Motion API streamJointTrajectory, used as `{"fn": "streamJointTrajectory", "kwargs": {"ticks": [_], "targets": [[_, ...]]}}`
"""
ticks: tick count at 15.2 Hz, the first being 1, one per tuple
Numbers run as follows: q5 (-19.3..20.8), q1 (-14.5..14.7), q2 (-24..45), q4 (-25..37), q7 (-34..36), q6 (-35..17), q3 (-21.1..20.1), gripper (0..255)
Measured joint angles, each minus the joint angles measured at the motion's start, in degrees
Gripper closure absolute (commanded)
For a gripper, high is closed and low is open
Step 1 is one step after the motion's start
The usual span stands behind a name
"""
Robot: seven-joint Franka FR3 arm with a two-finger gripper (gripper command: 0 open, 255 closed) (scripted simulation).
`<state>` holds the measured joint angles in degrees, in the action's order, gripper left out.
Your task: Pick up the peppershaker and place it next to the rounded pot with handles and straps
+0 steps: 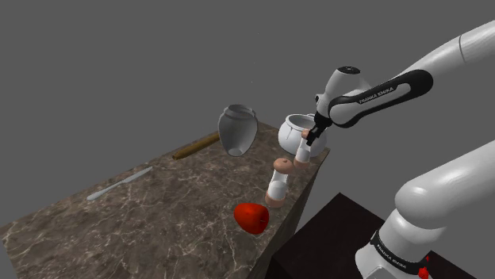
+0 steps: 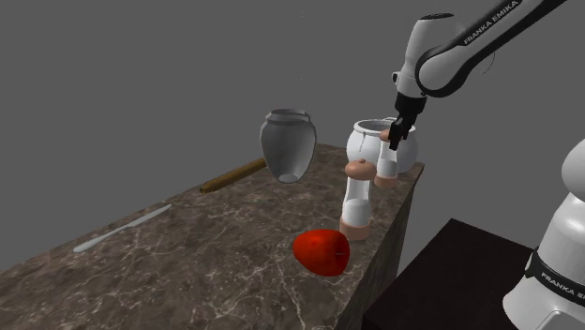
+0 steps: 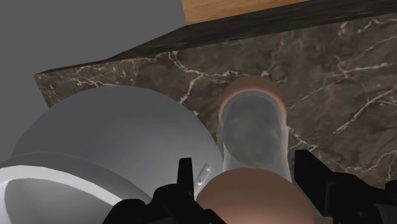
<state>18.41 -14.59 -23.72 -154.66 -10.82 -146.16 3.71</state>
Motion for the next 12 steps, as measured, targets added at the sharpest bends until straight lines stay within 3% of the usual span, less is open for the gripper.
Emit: {"fn": "streamJointTrajectory", "kwargs": {"ticks": [2,3,9,12], "targets": [[0.01,0.0,0.01,-0.02,0.02,-0.04,-0.01,255],[0.01,0.0,0.01,-0.02,0.02,-0.04,-0.01,0],[0.01,0.0,0.01,-0.02,0.03,-0.05,-0.01,0],[-1.33,0.92,-3.99,0.91,-0.71,4.84,-0.32,0]]}}
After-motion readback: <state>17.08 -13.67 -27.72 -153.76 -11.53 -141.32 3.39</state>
